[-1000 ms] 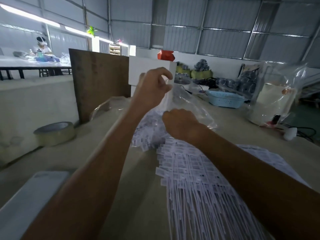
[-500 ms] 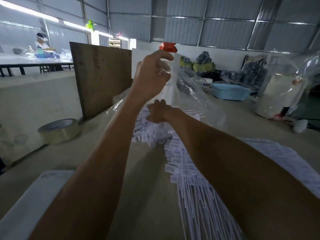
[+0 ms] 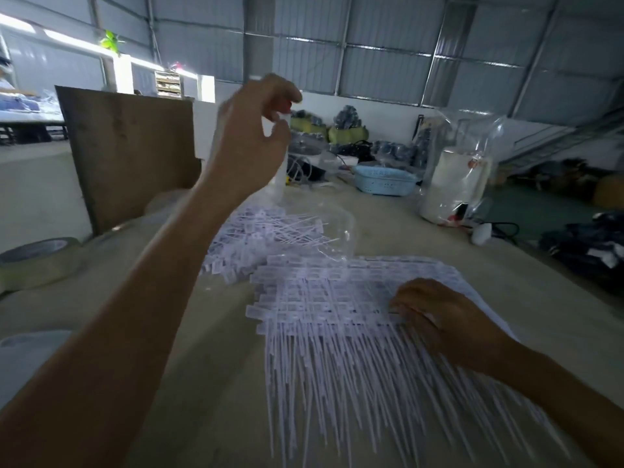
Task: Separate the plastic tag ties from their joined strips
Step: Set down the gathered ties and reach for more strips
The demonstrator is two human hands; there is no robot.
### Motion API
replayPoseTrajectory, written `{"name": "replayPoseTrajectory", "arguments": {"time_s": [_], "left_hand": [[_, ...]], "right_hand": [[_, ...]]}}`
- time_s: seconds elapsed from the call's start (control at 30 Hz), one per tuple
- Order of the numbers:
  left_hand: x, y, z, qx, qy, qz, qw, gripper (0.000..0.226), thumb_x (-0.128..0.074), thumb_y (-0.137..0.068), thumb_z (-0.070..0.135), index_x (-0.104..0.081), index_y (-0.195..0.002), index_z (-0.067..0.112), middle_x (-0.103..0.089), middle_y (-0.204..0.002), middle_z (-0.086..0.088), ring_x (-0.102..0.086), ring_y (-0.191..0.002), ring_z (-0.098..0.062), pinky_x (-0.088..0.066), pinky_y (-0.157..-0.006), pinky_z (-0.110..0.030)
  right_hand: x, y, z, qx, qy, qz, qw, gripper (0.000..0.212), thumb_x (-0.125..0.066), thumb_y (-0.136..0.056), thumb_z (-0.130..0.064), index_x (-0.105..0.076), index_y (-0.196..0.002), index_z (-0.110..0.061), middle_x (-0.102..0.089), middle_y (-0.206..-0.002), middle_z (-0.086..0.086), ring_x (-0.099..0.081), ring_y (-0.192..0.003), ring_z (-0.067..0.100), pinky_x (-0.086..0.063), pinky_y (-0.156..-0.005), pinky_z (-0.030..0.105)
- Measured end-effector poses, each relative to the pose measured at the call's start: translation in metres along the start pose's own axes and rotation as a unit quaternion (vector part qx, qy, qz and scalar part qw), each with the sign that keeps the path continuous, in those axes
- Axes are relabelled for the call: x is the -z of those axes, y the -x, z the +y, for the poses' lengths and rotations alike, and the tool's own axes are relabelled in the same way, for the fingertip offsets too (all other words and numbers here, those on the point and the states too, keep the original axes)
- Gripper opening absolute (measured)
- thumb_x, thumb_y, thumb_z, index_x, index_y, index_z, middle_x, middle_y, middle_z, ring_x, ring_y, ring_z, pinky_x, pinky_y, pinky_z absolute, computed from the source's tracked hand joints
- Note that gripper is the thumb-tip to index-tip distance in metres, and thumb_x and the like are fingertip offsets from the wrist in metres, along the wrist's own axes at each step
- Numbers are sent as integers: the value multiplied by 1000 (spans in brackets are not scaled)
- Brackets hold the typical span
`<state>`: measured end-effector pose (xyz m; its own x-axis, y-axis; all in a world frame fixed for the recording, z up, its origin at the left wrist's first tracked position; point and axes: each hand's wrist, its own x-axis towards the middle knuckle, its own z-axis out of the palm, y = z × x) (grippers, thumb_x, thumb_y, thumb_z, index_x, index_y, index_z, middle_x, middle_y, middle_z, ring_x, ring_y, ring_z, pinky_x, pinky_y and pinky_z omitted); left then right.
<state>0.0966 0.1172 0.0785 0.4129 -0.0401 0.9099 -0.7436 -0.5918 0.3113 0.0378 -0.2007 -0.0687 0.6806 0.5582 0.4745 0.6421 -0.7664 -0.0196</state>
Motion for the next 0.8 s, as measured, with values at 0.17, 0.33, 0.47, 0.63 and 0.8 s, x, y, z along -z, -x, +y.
{"name": "replayPoseTrajectory", "arguments": {"time_s": [0.17,0.33,0.47,0.63,0.8], "left_hand": [[-57,72,21,2,5,-357,934,25,-50,-98,3,-71,-108,14,-71,-85,0,-66,-68,-7,-58,-68,-30],[-95,117,-3,50,-105,-444,888,30,-51,-100,13,-64,-127,12,-61,-132,-5,-56,-121,-19,-41,-105,-33],[-104,116,-7,75,-197,-429,878,14,-52,-93,17,-59,-82,23,-67,-107,-5,-64,-102,-26,-52,-86,-40],[-120,108,-2,78,-255,-428,864,17,-60,-89,18,-67,-105,19,-61,-114,-2,-58,-109,-23,-50,-90,-39],[-111,97,8,48,-252,-420,870,16,-49,-95,25,-52,-110,22,-64,-109,-4,-60,-97,-24,-50,-82,-36]], "right_hand": [[8,2,64,-125,8,-1,992,26,-56,-99,-6,-68,-121,-6,-64,-128,12,-57,-119,25,-31,-101,15],[-7,-16,92,-171,19,-95,981,29,-52,-99,-2,-63,-125,6,-57,-135,24,-53,-125,39,-33,-103,36],[-7,-25,94,-186,85,-121,971,30,-49,-101,-17,-64,-126,-12,-52,-135,8,-49,-122,28,-44,-98,41],[-3,-36,84,-173,179,-140,959,31,-53,-95,-15,-57,-126,-17,-52,-130,4,-49,-119,23,-44,-91,38],[24,-36,84,-186,134,-112,967,22,-45,-98,-11,-52,-119,-16,-59,-120,7,-55,-105,25,-46,-88,40]]}}
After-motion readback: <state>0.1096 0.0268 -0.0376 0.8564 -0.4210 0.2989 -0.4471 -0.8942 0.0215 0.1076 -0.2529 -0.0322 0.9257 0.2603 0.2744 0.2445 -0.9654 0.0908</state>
